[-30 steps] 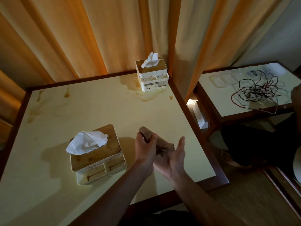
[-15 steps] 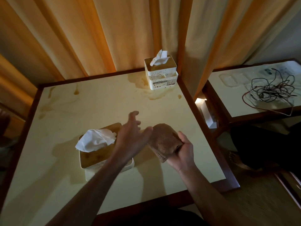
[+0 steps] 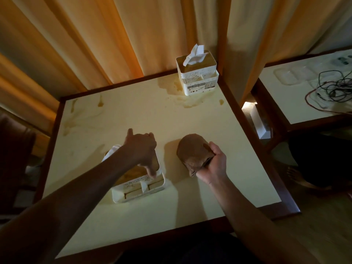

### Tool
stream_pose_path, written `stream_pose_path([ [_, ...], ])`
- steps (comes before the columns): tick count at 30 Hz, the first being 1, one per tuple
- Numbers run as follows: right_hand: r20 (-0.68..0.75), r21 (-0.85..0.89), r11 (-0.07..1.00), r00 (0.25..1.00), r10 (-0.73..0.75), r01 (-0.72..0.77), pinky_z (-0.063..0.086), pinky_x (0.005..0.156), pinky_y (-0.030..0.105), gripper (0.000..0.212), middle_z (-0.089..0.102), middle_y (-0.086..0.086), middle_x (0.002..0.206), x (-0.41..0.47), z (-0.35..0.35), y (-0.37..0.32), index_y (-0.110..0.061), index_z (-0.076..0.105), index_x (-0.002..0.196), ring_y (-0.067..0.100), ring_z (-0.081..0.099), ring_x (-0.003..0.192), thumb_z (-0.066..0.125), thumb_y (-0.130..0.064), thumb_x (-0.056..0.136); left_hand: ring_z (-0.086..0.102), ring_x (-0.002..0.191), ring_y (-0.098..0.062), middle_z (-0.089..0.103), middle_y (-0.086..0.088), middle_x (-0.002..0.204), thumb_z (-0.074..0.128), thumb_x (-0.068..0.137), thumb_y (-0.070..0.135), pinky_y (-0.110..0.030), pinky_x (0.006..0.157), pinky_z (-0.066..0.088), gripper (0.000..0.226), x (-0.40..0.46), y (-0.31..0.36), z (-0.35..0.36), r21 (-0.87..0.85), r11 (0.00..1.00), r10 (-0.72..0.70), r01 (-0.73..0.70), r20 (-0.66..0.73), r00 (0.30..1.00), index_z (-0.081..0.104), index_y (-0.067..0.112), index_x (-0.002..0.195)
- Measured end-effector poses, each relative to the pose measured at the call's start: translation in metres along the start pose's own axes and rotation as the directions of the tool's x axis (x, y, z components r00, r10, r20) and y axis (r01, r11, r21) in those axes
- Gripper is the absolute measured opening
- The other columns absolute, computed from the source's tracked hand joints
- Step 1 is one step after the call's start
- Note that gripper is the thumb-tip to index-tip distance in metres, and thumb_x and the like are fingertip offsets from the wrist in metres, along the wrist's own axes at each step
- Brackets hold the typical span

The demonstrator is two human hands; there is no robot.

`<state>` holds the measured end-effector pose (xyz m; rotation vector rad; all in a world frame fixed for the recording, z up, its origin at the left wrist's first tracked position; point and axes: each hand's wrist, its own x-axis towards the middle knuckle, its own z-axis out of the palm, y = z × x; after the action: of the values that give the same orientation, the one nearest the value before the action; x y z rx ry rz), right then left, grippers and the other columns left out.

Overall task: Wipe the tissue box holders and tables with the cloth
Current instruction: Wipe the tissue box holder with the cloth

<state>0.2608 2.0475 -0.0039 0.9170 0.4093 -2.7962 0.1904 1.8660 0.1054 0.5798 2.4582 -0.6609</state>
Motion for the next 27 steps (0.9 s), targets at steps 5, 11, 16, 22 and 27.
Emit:
stream_pose_path([
  [5, -0.004, 0.021, 1.0, 1.0, 0.005, -0.005, 0.042, 0.105, 0.056, 0.046, 0.063, 0.027, 0.124, -0.001, -0.004, -0.002, -0.007, 0.064, 0.124, 0.042, 0.059, 0.11, 0.04, -0.039, 0.102, -0.007, 0.151, -0.02, -0.009, 0.003, 0.165, 0.084, 0.054, 0.065, -0.059, 0.116, 0.015, 0.142, 0.005, -0.023, 0.013, 0.217, 0.918, 0.346, -0.331, -0.033, 0.938, -0.011, 0.033, 0.154],
  [11, -0.009, 0.05, 0.999, 1.0, 0.0, 0.001, 0.039, 0.108, 0.058, 0.051, 0.055, 0.025, 0.14, -0.001, -0.009, -0.005, -0.008, 0.057, 0.137, 0.042, 0.052, 0.129, 0.044, -0.038, 0.099, -0.025, 0.147, -0.027, -0.024, 0.0, 0.161, 0.069, 0.05, 0.084, -0.064, 0.115, -0.001, 0.139, 0.005, -0.029, 0.014, 0.009, 0.955, 0.291, -0.295, -0.193, 0.937, -0.027, 0.05, 0.144],
  [16, -0.002, 0.036, 0.999, 1.0, 0.011, -0.011, 0.045, 0.101, 0.055, 0.044, 0.061, 0.025, 0.128, -0.006, -0.012, -0.001, -0.006, 0.064, 0.124, 0.041, 0.057, 0.114, 0.044, -0.037, 0.1, -0.005, 0.148, -0.045, -0.01, -0.025, 0.16, 0.059, 0.038, 0.097, -0.067, 0.114, 0.003, 0.152, 0.016, -0.033, 0.017, -0.212, 0.974, -0.107, 0.08, -0.12, 0.987, -0.038, 0.04, 0.141],
  [22, -0.029, 0.018, 1.0, 1.0, 0.001, 0.0, 0.042, 0.105, 0.056, 0.049, 0.061, 0.025, 0.131, -0.005, -0.011, -0.002, -0.006, 0.061, 0.13, 0.042, 0.058, 0.115, 0.04, -0.039, 0.102, 0.009, 0.146, -0.049, -0.011, -0.03, 0.159, 0.068, 0.041, 0.09, -0.07, 0.112, 0.006, 0.149, 0.018, -0.035, 0.025, -0.235, 0.971, -0.049, 0.048, 0.003, 0.999, -0.042, 0.052, 0.133],
  [27, -0.084, -0.088, 0.995, 0.994, -0.063, 0.056, 0.041, 0.107, 0.056, 0.049, 0.06, 0.024, 0.133, 0.0, -0.008, 0.003, -0.008, 0.064, 0.127, 0.041, 0.056, 0.124, 0.038, -0.042, 0.102, -0.01, 0.149, -0.039, -0.021, -0.017, 0.16, 0.071, 0.043, 0.086, -0.066, 0.114, 0.001, 0.149, 0.011, -0.043, 0.034, -0.172, 0.979, 0.098, -0.109, -0.074, 0.992, -0.044, 0.052, 0.131],
])
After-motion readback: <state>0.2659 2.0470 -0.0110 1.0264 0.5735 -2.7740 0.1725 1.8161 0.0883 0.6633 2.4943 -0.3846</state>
